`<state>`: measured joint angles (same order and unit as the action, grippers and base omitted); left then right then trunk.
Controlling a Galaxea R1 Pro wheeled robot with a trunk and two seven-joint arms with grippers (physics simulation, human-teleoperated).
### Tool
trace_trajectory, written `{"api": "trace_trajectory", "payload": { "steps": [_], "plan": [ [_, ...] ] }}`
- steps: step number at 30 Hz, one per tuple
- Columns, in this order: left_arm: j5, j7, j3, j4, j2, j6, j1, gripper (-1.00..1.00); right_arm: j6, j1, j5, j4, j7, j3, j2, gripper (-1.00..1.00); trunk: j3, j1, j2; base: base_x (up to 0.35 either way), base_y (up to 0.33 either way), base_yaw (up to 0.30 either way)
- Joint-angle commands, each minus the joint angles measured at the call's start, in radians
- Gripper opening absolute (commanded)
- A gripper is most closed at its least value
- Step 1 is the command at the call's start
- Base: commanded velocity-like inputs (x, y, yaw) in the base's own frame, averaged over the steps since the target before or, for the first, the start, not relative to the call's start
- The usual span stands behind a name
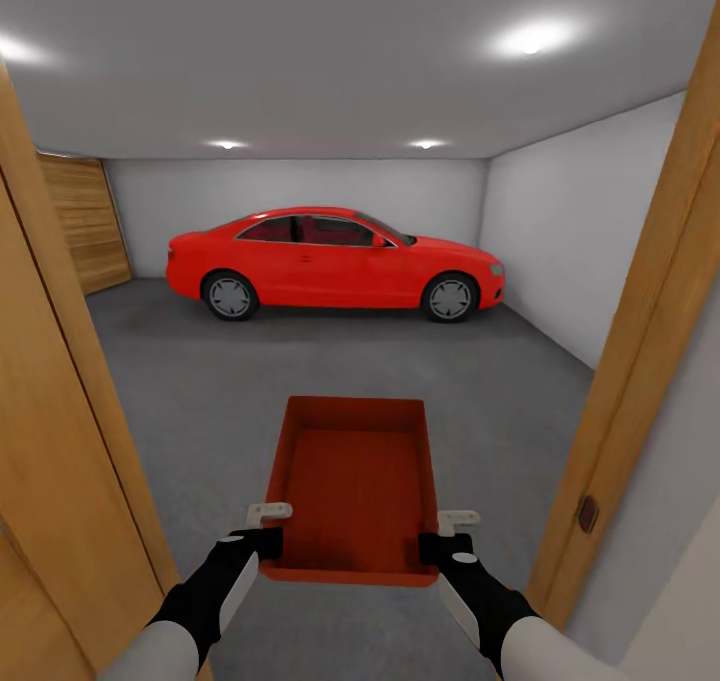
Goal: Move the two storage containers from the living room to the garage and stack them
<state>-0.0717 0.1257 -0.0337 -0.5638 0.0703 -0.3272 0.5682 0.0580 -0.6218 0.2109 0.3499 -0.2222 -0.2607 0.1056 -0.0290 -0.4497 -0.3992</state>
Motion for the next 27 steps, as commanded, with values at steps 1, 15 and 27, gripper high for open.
{"api": "trace_trajectory", "payload": {
  "steps": [1,15,27],
  "plan": [
    [-0.005,0.011,0.009,-0.001,-0.006,-0.006,-0.001,-1.00,-0.029,-0.001,0.010,0.006,0.001,0.007,-0.001,-1.00,0.000,0.000,-0.001,0.021,0.016,0.000],
    [-0.005,0.011,0.009,0.001,-0.006,-0.006,0.000,-1.00,-0.029,-0.001,0.011,0.006,0.000,0.006,-0.001,-1.00,0.000,0.000,-0.001,0.047,0.002,0.000],
    [-0.005,0.011,0.009,0.002,-0.006,-0.006,-0.001,-1.00,-0.029,-0.001,0.010,0.006,0.001,0.006,-0.001,-1.00,0.000,0.000,-0.001,0.309,0.000,0.000]
  ]
}}
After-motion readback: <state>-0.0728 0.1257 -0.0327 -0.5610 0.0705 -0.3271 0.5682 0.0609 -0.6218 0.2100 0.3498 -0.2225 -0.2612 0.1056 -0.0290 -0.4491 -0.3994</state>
